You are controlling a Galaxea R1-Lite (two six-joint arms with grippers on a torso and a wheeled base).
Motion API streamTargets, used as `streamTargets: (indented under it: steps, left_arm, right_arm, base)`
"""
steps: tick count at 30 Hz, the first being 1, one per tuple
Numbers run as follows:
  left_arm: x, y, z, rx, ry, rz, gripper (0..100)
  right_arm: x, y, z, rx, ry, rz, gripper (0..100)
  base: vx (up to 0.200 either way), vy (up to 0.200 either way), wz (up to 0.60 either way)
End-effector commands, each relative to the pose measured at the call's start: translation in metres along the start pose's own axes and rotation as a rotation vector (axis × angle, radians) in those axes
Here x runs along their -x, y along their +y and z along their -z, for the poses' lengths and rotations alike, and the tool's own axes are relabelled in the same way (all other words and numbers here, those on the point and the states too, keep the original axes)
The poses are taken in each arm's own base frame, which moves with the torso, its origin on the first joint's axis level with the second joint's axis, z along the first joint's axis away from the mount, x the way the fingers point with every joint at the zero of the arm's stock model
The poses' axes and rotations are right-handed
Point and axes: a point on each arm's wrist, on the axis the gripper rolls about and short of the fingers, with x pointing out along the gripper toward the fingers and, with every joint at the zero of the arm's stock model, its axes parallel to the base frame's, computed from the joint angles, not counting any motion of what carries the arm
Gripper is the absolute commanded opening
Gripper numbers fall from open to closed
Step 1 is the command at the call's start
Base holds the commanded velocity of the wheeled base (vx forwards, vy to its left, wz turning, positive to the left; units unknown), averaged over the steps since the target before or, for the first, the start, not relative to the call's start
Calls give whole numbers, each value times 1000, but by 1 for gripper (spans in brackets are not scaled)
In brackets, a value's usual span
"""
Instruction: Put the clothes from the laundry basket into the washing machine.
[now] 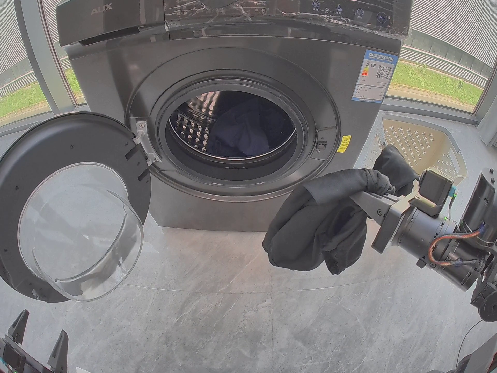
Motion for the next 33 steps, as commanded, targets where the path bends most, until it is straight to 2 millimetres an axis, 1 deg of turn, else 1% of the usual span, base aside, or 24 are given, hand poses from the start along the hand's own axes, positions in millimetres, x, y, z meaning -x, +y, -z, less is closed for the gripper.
streamTargets:
  steps: [1, 2, 8, 12, 17, 18, 21, 25, 28, 33]
  left_arm:
    - [0, 0, 5, -1, 3, -1, 100]
    - [0, 0, 5, -1, 3, 0, 100]
    - [0, 0, 5, -3, 1, -1, 100]
    - [0, 0, 5, -10, 3, 0, 100]
    - [0, 0, 5, -20, 1, -7, 100]
    - [0, 0, 5, -20, 1, -7, 100]
    - [0, 0, 5, -17, 0, -7, 100]
    - [0, 0, 5, -74, -4, -12, 100]
    - [0, 0, 5, -83, -5, 15, 100]
    - [0, -1, 4, -78, -10, 26, 100]
  right_arm:
    - [-5, 1, 6, 0, 23, -3, 0]
    - [-6, 2, 7, 2, 28, -6, 0]
    - [-12, 9, 9, -1, 36, -28, 0]
    - [-19, 10, 13, 2, 48, -32, 0]
    - [-31, 24, 15, -12, 48, -74, 0]
    - [-31, 24, 15, -12, 48, -74, 0]
    - [-40, 36, 14, -24, 18, -120, 0]
    - [-54, 49, 19, -58, -6, -154, 0]
    - [-61, 52, 24, -81, -16, -157, 0]
    - [-79, 57, 22, -92, -69, -157, 0]
  base:
    - [0, 0, 0]
    - [0, 0, 0]
    - [0, -200, 0]
    - [0, 0, 0]
    - [0, 0, 0]
    - [0, 0, 0]
    - [0, 0, 0]
    - [0, 0, 0]
    - [0, 0, 0]
    - [0, 0, 0]
